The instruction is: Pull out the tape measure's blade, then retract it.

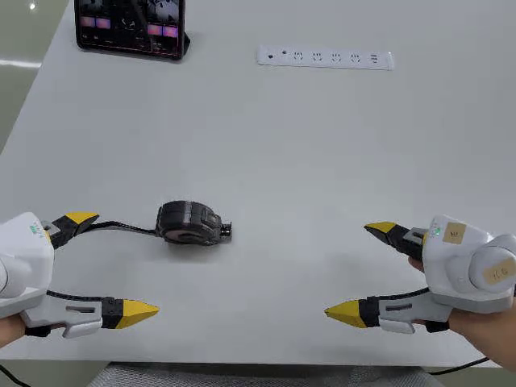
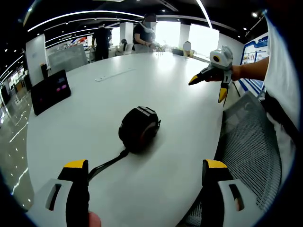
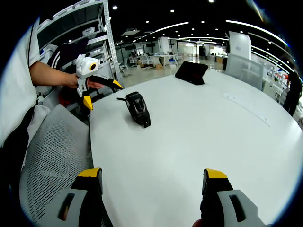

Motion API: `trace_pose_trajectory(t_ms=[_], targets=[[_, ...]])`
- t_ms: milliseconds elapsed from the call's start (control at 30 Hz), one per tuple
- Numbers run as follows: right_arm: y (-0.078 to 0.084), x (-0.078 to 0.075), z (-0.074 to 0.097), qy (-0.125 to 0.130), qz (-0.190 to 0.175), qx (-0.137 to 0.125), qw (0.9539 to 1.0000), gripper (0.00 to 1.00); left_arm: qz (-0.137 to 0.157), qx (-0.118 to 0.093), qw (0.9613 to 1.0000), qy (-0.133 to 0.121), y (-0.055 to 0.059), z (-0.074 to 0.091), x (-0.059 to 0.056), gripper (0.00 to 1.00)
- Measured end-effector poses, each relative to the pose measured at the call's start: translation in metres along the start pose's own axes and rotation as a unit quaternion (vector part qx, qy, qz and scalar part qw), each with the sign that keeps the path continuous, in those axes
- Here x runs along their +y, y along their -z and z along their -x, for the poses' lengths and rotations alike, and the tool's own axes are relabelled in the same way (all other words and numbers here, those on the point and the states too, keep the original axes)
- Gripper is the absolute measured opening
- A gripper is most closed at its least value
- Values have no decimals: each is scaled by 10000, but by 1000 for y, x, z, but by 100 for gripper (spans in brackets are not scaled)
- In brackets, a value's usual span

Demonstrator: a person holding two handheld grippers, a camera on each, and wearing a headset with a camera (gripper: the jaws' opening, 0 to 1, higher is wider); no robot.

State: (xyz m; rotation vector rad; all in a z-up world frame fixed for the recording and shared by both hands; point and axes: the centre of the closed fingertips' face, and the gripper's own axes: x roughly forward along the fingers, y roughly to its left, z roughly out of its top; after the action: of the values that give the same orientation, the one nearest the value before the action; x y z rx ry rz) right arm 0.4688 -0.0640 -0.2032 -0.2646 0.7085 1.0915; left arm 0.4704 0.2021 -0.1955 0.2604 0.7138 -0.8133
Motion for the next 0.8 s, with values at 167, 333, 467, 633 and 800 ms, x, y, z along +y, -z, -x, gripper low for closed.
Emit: trace_pose_trajectory(t_ms=[167, 333, 467, 633, 800], targets=[[1, 1, 0, -37, -13, -12, 10000, 82, -1, 27, 10000, 14, 1, -1, -2, 97], [1, 1, -1, -28, -25, -16, 10000, 82, 18, 41, 10000, 34, 3, -1, -4, 96], [1, 2, -2, -41, -40, -4, 10000, 83, 47, 23, 10000, 39, 2, 0, -3, 95], [1, 1, -2, -49, -37, 1, 10000, 83, 61, 4, 10000, 33, 2, 0, -2, 95], [2, 2, -3, -71, -9, 26, 10000, 83, 62, 44, 10000, 46, 3, -1, -2, 96]])
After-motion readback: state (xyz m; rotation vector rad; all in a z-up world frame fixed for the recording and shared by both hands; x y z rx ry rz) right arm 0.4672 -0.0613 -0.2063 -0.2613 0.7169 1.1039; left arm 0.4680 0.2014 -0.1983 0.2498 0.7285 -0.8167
